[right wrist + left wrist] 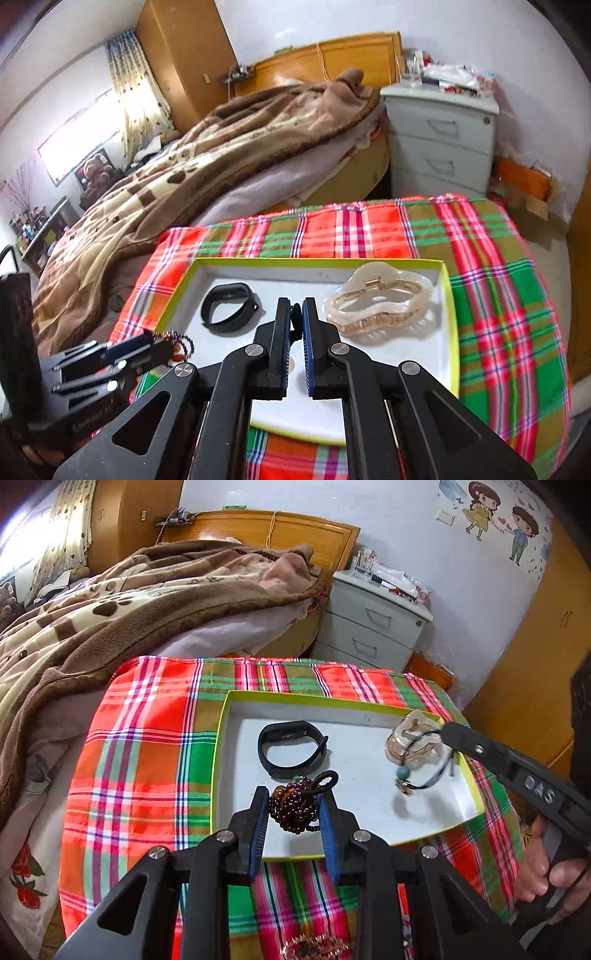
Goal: Organize jewelry
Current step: 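Carry both bracelets with both tools over the yellow tray, then open the right tool to drop the cord bracelet while the left tool releases the beaded bracelet in the tray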
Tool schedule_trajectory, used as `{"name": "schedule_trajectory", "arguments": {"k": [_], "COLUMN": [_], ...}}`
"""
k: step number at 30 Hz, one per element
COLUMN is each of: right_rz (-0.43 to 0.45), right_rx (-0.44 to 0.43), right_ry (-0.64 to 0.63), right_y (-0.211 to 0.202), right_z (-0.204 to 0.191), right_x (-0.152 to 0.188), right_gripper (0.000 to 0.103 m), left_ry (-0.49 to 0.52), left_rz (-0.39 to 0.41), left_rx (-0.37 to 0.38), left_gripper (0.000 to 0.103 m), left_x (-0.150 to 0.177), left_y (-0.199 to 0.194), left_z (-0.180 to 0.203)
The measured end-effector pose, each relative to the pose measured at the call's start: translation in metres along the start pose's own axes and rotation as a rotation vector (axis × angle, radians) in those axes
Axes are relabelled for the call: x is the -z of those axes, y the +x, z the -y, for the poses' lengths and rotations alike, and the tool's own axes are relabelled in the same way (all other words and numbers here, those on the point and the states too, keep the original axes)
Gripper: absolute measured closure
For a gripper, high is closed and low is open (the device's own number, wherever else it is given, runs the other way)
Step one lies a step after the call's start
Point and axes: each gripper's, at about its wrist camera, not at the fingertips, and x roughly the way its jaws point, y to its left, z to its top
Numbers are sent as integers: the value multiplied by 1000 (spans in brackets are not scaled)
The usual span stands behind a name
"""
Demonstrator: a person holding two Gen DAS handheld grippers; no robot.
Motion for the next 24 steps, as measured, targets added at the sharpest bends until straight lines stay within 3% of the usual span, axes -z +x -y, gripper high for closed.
{"name": "schedule_trajectory", "arguments": {"k": [10,24], "right_rz": [-84,-131], "right_rx": [-53,109], "right_ry": [-62,-203], "right_y": [41,82], "right_z": [-9,-25], "right_x": [-12,-23], "right_gripper": [97,96], "left_ry": [-13,-8], "left_rz": [-50,-83], "left_rx": [-3,-37], "left_gripper": [75,74], "left_x": [-2,-4], "left_y": [27,43], "left_z": [-9,-12]}}
